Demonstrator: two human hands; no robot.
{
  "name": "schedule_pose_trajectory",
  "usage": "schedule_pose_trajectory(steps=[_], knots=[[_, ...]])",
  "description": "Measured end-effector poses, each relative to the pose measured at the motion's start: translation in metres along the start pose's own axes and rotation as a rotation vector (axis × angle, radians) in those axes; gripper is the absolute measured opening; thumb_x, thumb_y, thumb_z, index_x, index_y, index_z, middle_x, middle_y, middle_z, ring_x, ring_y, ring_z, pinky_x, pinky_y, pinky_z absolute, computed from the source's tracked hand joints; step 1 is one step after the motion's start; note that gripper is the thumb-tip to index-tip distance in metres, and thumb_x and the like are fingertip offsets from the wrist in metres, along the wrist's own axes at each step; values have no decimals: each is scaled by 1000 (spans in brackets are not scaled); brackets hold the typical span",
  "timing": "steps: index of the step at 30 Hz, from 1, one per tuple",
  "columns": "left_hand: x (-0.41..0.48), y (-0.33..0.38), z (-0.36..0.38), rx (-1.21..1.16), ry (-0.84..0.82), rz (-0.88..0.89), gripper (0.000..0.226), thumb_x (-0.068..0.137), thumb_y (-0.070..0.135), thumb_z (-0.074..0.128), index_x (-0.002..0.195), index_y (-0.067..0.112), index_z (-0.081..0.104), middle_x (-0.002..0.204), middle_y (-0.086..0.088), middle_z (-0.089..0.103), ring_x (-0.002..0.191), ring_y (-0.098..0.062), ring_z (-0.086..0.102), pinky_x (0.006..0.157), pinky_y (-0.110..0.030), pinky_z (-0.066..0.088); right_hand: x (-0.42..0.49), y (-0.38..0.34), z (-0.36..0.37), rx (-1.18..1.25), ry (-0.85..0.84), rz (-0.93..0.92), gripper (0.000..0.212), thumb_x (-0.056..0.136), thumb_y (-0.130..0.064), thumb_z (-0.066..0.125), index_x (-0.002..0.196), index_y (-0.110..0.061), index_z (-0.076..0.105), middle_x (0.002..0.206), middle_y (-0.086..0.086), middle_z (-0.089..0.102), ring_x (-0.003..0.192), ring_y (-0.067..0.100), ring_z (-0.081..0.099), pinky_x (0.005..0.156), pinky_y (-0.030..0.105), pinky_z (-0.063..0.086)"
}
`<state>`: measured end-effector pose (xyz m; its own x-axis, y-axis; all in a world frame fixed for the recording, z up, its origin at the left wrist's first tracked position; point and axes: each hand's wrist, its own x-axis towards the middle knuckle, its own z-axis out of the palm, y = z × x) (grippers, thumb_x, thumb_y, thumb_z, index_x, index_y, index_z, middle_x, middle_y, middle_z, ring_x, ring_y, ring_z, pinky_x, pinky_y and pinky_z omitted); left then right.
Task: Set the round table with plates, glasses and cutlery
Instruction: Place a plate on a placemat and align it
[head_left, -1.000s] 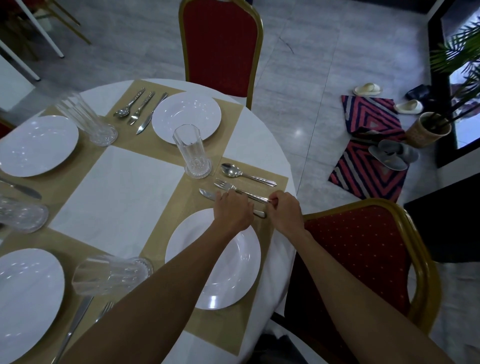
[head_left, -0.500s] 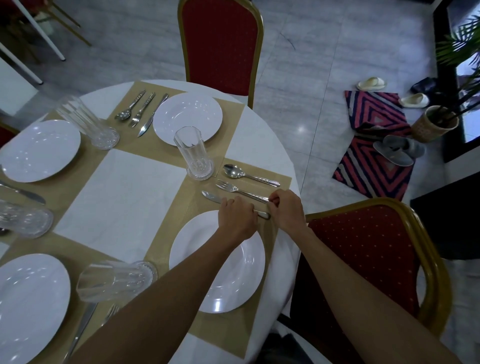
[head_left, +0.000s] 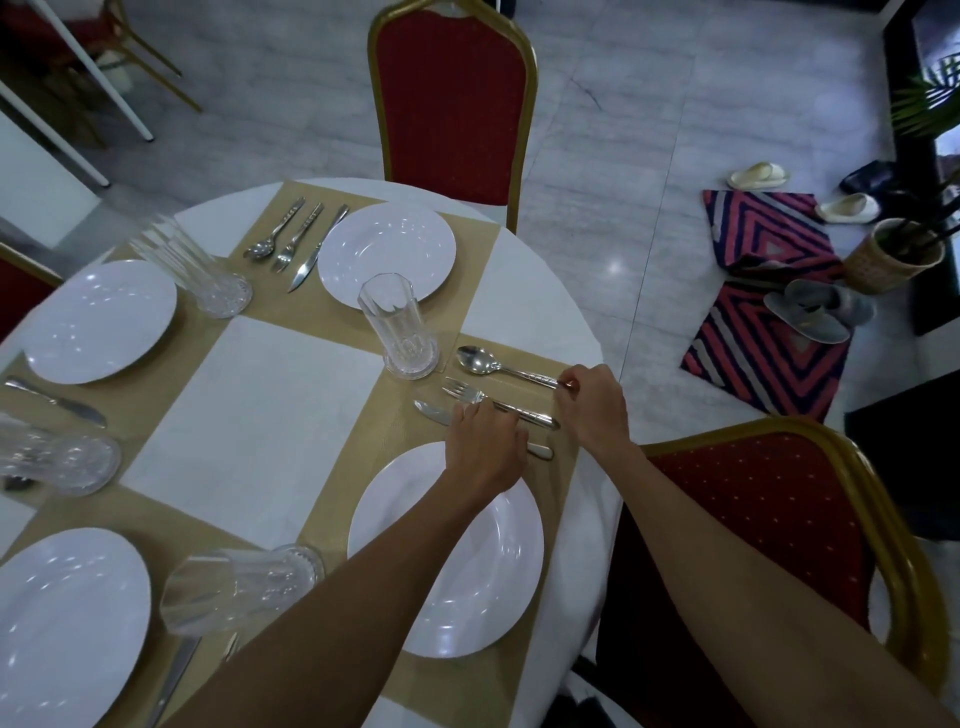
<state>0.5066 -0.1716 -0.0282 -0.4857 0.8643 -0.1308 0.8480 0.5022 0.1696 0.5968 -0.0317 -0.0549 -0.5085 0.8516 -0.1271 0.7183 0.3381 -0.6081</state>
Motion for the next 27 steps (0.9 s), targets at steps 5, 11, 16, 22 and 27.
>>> schedule_pose_trajectory(steps=[5,11,16,22,27], knots=[[3,-5,2,-43,22,-3,38,91,32,33,89,16,68,92,-8,65,92,-27,59,89,-40,41,8,-4,3,10,-11,20,13,89,-17,63,98,-17,73,103,8,60,92,25,62,77,34,51],[9,-6,4,-69,12,-18,32,93,32,39,91,16,68,92,-7,63,94,-27,56,89,-40,40,13,-4,3,-6,-32,10,12,88,-18,67,98,-18,73,103,8,60,93,24,62,79,34,51],[10,-5,1,-81,-2,-25,31,94,32,41,93,16,67,93,-7,63,94,-27,57,91,-40,41,14,-3,1,1,-40,-1,11,88,-18,68,97,-19,74,101,9,60,90,24,63,76,30,49],[10,-8,-3,-95,-12,-39,32,95,33,41,96,16,68,94,-8,64,96,-28,58,95,-40,40,15,0,0,10,-69,-13,10,87,-18,70,96,-21,74,99,8,61,88,22,63,74,25,43],[9,-6,-9,-116,13,-39,33,97,33,42,99,16,70,93,-7,64,92,-25,59,92,-37,42,13,0,-2,32,-72,1,11,88,-19,69,98,-22,73,97,8,62,87,20,61,73,24,40]])
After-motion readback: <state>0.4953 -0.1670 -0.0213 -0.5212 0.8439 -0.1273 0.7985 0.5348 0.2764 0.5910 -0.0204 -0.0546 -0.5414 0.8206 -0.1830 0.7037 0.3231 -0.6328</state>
